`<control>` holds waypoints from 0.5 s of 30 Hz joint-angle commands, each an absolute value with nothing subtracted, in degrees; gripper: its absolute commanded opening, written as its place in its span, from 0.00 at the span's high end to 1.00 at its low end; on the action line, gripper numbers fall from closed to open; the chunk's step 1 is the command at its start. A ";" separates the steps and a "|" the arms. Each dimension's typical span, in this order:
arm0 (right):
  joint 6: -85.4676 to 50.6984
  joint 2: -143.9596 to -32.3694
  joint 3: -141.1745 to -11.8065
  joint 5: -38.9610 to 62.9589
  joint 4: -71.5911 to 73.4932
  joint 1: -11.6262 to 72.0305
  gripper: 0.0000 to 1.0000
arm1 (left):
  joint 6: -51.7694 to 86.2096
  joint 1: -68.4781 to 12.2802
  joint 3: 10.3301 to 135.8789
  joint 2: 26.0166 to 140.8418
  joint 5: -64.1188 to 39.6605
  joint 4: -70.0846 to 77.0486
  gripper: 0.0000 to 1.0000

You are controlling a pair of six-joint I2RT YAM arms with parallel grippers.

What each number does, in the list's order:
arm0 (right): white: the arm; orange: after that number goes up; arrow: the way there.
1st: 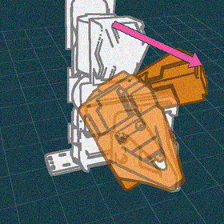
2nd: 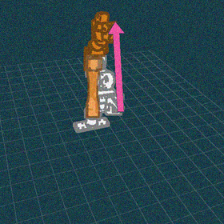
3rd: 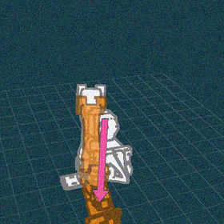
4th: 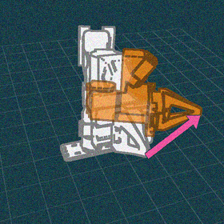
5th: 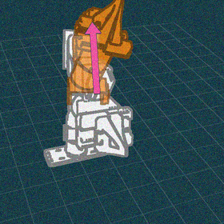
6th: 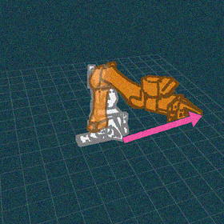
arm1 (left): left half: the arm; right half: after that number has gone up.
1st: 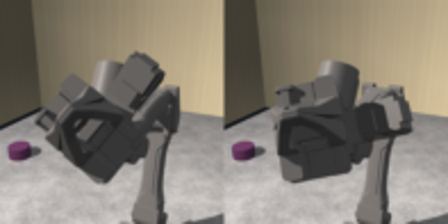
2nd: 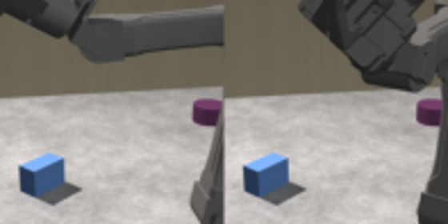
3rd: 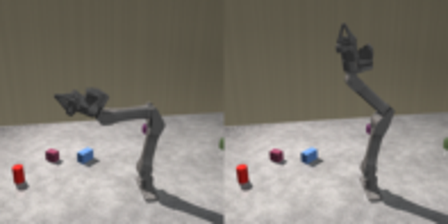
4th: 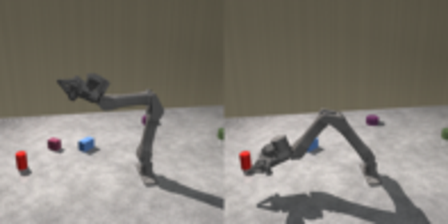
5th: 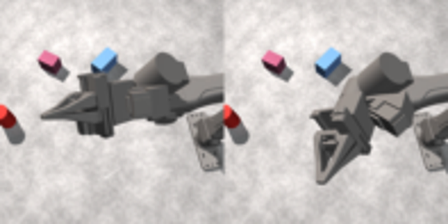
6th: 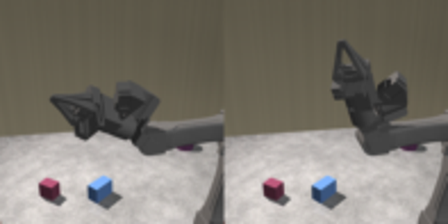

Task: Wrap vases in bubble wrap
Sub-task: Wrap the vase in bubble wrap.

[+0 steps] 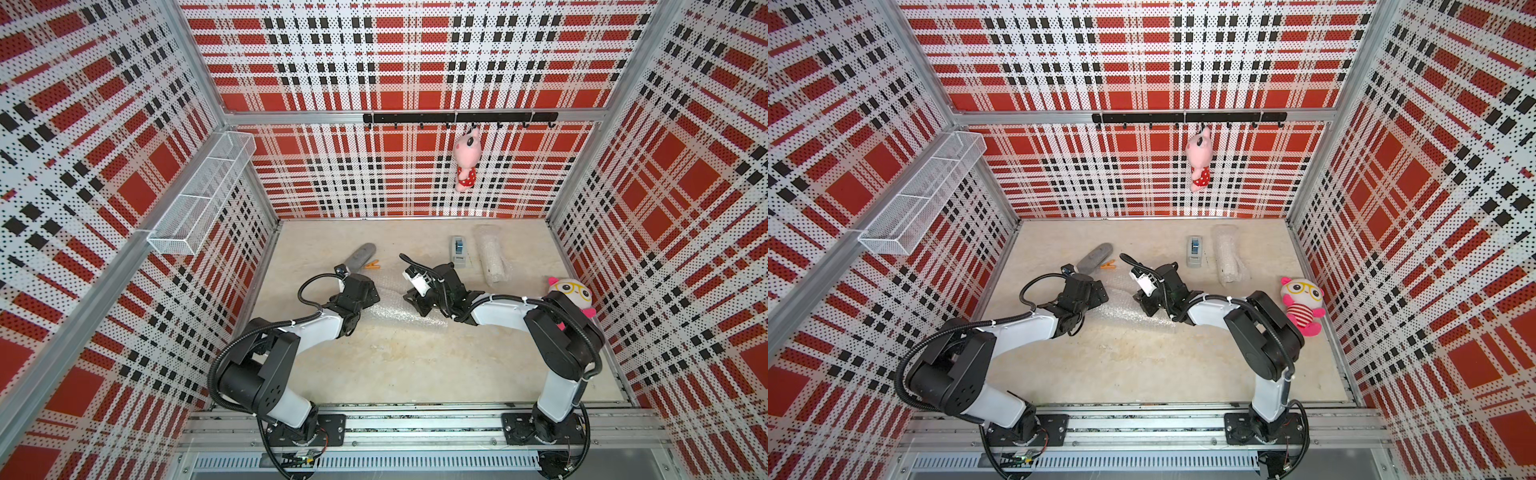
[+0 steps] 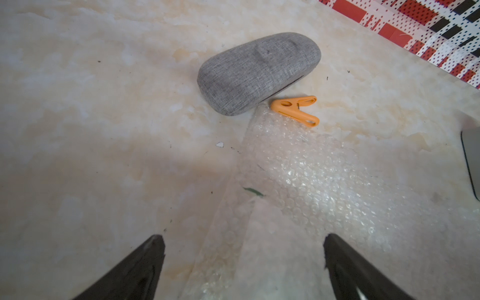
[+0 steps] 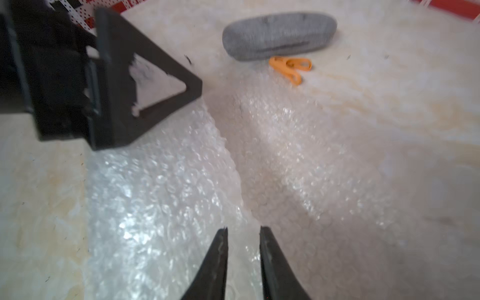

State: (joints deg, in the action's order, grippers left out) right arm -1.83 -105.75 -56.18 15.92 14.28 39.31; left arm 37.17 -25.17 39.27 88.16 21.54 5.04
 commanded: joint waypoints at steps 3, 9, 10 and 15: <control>-5.60 -108.02 -51.42 20.92 18.04 39.82 0.78 | 35.88 -24.79 37.97 88.42 21.92 0.79 0.02; -5.13 -109.30 -52.11 21.61 17.92 39.14 0.80 | 35.44 -24.58 38.13 89.84 21.36 0.80 0.02; -5.03 -109.65 -52.79 22.19 17.48 38.91 0.81 | 35.42 -24.55 38.23 90.12 21.36 0.71 0.02; -3.97 -113.99 -58.61 26.34 11.55 38.01 0.83 | 34.82 -24.10 39.32 91.75 20.93 0.70 0.02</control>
State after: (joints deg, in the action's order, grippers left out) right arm -5.39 -110.28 -57.17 22.52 18.76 37.95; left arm 36.91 -24.67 39.64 88.84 21.37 4.91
